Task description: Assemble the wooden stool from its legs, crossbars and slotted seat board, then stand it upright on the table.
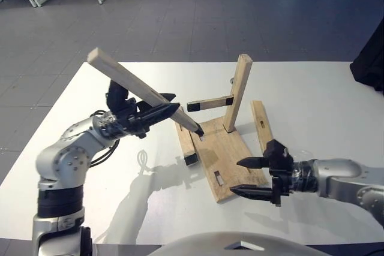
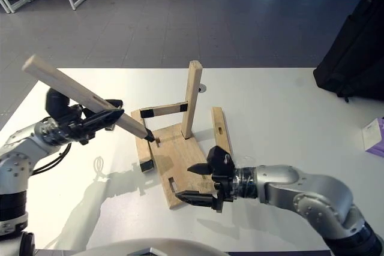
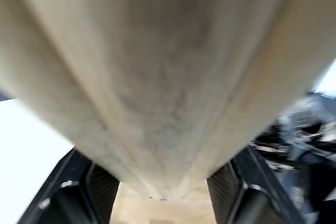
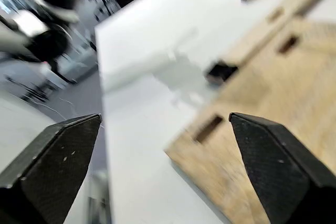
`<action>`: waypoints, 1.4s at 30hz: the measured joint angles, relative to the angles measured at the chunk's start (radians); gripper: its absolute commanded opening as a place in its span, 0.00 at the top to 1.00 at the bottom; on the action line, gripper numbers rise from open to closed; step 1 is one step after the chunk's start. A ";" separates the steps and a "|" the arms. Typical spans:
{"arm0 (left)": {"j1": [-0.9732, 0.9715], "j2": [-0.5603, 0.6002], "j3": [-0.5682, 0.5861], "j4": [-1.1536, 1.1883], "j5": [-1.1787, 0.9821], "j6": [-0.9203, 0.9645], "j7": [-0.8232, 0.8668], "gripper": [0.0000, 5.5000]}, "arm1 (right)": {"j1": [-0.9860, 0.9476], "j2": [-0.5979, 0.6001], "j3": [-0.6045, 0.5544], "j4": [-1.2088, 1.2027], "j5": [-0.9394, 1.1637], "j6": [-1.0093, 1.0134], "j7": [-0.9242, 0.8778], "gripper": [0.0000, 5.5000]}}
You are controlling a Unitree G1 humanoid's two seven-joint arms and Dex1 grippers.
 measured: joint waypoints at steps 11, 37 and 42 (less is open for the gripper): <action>-0.113 -0.125 -0.155 0.442 0.321 -0.450 -0.248 0.63 | -0.024 0.152 0.155 0.070 -0.354 -0.092 -0.027 0.19; -0.186 -0.151 -0.200 0.640 0.420 -0.585 -0.342 0.63 | -0.057 0.173 0.154 0.097 -0.453 -0.088 0.084 0.19; -0.263 -0.107 -0.250 0.657 0.439 -0.468 -0.339 0.63 | -0.036 0.179 0.154 0.097 -0.479 -0.089 0.084 0.19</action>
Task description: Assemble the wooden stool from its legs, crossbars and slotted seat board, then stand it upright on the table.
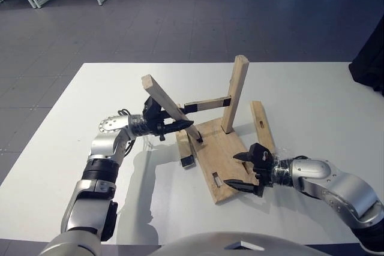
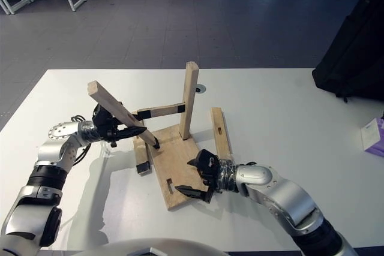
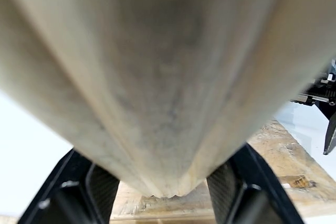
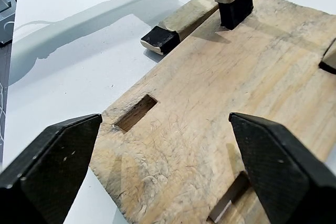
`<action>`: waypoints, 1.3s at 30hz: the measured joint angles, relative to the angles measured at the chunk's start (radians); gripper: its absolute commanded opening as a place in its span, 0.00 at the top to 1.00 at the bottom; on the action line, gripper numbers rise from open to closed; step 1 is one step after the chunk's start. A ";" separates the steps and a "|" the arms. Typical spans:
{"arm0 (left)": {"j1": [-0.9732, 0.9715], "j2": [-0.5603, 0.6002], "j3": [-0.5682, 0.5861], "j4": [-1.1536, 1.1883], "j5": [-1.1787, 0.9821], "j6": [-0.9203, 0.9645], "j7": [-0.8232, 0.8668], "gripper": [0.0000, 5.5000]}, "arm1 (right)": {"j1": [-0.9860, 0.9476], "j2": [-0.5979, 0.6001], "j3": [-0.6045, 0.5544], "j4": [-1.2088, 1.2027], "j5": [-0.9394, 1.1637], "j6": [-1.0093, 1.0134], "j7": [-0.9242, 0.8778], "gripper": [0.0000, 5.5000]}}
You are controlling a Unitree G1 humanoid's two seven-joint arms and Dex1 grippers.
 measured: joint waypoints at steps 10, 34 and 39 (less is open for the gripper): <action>-0.085 0.016 -0.046 0.078 0.020 0.043 0.001 0.63 | 0.003 0.022 0.001 0.004 -0.036 -0.001 0.003 0.19; -0.076 -0.004 -0.041 0.089 0.008 0.032 -0.065 0.63 | -0.011 0.042 0.022 0.040 -0.110 -0.004 0.050 0.19; -0.100 0.006 -0.070 0.073 0.033 0.043 -0.060 0.63 | -0.009 0.047 0.022 0.039 -0.110 -0.004 0.049 0.19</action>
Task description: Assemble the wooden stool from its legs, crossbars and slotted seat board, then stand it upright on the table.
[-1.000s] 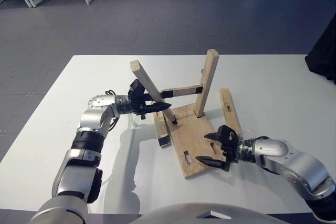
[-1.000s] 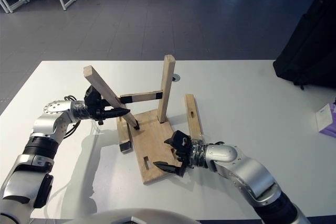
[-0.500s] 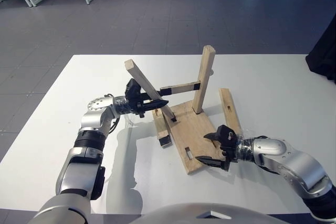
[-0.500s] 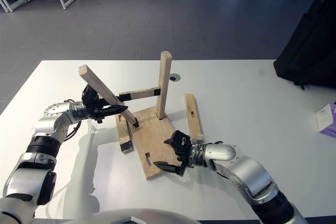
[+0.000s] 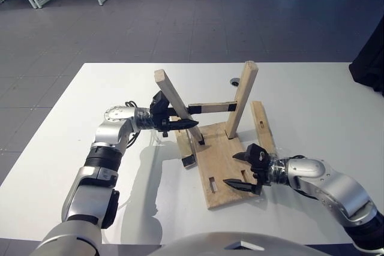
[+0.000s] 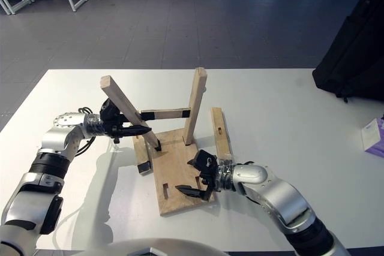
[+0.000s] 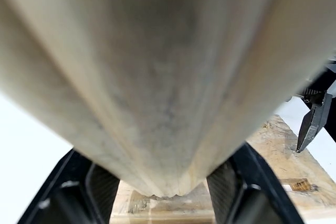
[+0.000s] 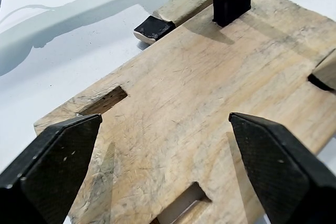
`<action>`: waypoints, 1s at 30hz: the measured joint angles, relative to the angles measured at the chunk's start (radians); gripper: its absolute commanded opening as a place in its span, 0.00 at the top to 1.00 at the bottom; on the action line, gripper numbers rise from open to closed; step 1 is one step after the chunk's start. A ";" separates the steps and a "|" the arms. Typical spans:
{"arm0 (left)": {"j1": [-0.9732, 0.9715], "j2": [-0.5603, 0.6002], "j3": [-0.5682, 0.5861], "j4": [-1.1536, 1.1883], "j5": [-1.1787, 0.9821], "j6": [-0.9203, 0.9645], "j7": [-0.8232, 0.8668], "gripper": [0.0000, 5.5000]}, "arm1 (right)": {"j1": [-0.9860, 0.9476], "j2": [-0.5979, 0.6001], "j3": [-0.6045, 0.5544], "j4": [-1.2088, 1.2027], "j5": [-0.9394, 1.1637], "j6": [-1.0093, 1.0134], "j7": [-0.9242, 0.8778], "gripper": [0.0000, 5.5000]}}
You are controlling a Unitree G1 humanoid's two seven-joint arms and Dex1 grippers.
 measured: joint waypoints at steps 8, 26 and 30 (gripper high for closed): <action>-0.067 -0.001 0.016 0.143 0.000 0.005 0.015 0.63 | 0.002 0.007 0.000 -0.001 0.000 0.000 -0.002 0.19; -0.197 0.004 -0.036 0.327 0.034 0.015 0.102 0.63 | 0.003 0.012 0.000 -0.001 -0.001 0.000 -0.002 0.19; -0.195 0.004 -0.062 0.321 0.036 -0.060 0.105 0.63 | 0.003 0.012 0.000 -0.001 0.000 0.000 -0.003 0.19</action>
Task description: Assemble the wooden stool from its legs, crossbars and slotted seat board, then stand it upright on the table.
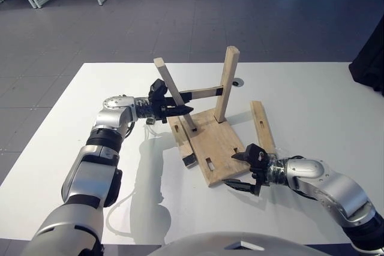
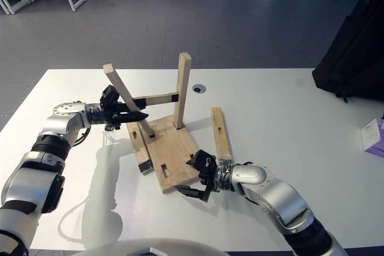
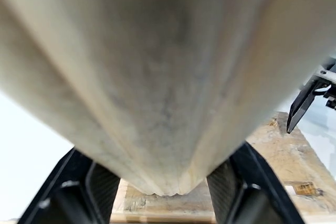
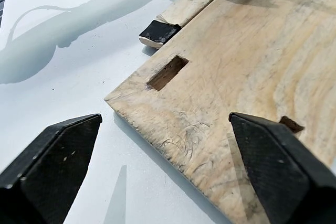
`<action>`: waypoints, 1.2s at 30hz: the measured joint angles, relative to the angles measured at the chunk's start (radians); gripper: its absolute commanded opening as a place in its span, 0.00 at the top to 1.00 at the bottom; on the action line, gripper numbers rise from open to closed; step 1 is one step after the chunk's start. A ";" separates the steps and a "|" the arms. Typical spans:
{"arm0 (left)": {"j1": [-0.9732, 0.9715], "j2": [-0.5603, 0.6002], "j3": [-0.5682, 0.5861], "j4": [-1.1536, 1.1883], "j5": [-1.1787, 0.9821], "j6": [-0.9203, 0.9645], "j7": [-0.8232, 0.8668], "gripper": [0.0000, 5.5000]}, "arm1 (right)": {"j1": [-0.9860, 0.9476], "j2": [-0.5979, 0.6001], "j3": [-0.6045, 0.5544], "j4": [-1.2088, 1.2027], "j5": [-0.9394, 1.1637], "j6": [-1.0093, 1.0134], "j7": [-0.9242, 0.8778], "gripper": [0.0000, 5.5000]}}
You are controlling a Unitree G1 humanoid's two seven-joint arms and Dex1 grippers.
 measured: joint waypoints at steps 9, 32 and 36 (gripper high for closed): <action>0.022 -0.004 -0.020 -0.023 0.000 -0.041 0.028 0.63 | -0.106 0.297 -0.277 0.047 0.179 0.122 -0.240 0.47; -0.026 -0.046 -0.086 -0.006 0.009 -0.061 0.083 0.63 | -0.583 0.712 0.004 0.603 -0.277 -0.104 -0.677 0.76; -0.028 -0.046 -0.089 -0.003 0.009 -0.064 0.084 0.63 | -0.563 0.714 0.011 0.564 -0.291 -0.086 -0.669 0.76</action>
